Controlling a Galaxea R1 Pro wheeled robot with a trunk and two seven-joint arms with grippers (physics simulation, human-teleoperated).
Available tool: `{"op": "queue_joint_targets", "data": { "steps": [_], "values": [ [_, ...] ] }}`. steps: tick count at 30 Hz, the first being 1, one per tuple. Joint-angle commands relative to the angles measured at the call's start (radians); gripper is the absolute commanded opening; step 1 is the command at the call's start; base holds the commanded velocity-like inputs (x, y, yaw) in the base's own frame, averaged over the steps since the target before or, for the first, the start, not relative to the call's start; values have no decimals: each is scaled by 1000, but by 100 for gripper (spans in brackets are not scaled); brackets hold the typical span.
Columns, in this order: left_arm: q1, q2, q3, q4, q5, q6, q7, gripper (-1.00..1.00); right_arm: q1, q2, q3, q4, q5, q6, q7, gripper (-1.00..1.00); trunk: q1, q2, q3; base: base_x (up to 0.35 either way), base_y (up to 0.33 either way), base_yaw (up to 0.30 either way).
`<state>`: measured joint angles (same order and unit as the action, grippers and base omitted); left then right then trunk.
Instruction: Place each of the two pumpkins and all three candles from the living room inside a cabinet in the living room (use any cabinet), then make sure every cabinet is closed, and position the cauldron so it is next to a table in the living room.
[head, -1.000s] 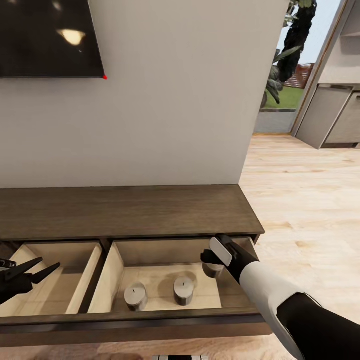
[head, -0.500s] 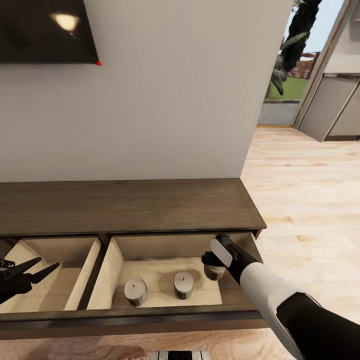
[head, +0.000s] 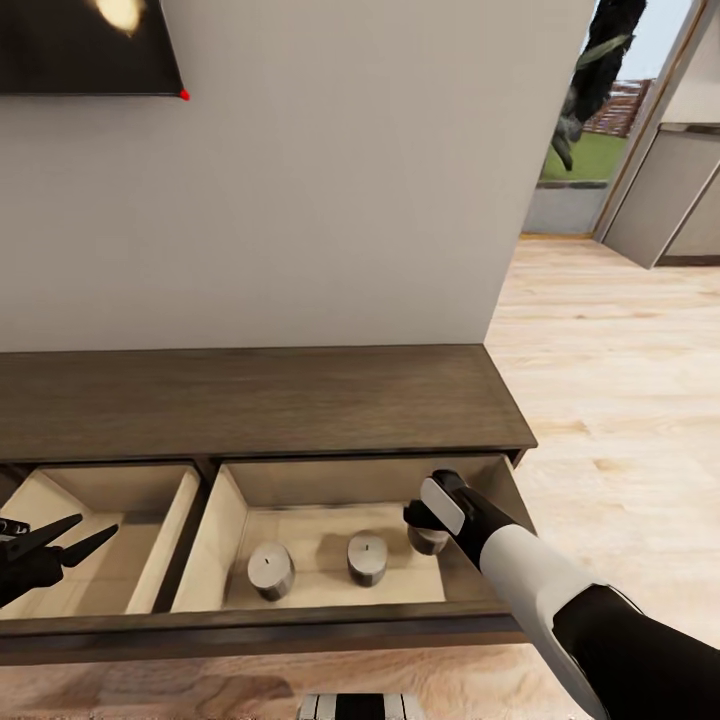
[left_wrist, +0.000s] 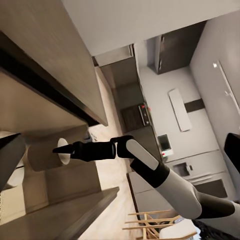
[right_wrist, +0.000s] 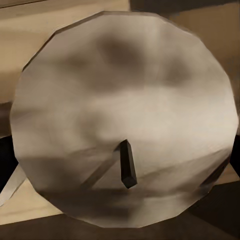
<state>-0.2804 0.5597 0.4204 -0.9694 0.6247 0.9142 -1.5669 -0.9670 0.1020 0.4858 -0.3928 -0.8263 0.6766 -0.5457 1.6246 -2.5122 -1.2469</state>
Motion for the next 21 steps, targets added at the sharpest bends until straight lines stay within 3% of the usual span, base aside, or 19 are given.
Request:
{"op": "queue_joint_targets", "data": {
  "steps": [1, 16, 17, 21],
  "values": [
    [0, 0, 0, 0, 0, 11, -4, 100, -1, -1, 8, -1, -10, 1, -8, -100, 0, -1, -5, 0, 0, 0],
    [0, 0, 0, 1, 1, 11, -4, 100, -1, -1, 10, -1, -10, 0, -3, -100, 1, -1, -12, 4, 0, 0],
    [0, 0, 1, 2, 1, 11, -4, 100, -1, -1, 10, -1, -10, 0, -3, 100, 1, -1, -12, 153, 0, 0],
    [0, 0, 11, 4, 1, 32, -4, 100, -1, -1, 10, -1, -11, 0, -3, 100, 1, -1, -12, 156, 0, 0]
  ]
}}
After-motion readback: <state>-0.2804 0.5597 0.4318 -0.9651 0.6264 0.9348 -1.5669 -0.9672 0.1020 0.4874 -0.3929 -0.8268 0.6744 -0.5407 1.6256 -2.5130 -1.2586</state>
